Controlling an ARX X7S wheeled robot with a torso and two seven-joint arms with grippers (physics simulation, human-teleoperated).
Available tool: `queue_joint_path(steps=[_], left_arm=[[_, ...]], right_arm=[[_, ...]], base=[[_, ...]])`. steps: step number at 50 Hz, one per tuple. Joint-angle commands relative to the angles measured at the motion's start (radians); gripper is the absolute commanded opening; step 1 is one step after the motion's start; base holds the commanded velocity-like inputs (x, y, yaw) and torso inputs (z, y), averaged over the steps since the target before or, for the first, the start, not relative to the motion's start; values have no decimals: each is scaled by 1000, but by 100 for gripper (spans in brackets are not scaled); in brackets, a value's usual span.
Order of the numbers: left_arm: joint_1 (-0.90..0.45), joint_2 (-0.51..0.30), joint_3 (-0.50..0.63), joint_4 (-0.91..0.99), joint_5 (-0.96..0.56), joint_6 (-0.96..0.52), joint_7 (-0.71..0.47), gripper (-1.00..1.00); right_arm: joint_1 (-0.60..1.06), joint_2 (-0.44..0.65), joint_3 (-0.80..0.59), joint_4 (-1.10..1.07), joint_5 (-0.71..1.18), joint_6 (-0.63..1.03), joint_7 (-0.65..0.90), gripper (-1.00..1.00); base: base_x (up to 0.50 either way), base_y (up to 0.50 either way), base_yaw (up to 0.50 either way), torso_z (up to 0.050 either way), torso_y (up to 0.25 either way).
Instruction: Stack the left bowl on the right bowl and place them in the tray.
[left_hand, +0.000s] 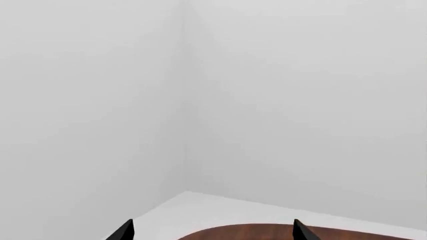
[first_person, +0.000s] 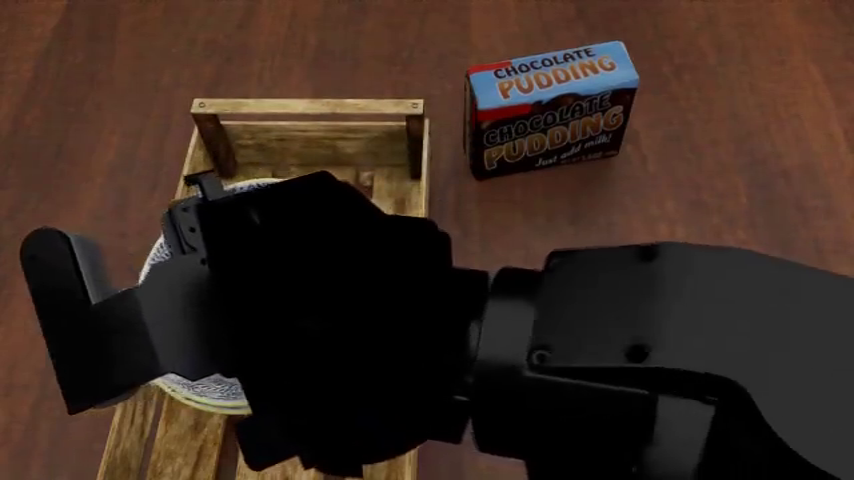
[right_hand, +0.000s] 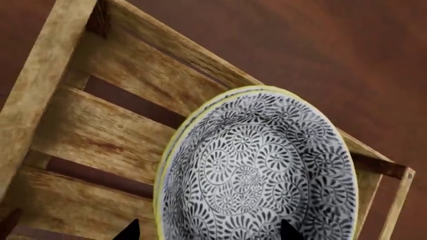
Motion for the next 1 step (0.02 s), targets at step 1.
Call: queue_joint_path(steps=[1], left_arm=[[9, 0, 1, 0, 10, 8, 0, 100]], right_arm=[[52, 28, 41, -110, 18, 64, 19, 100]], base=[[0, 0, 0, 0, 0]])
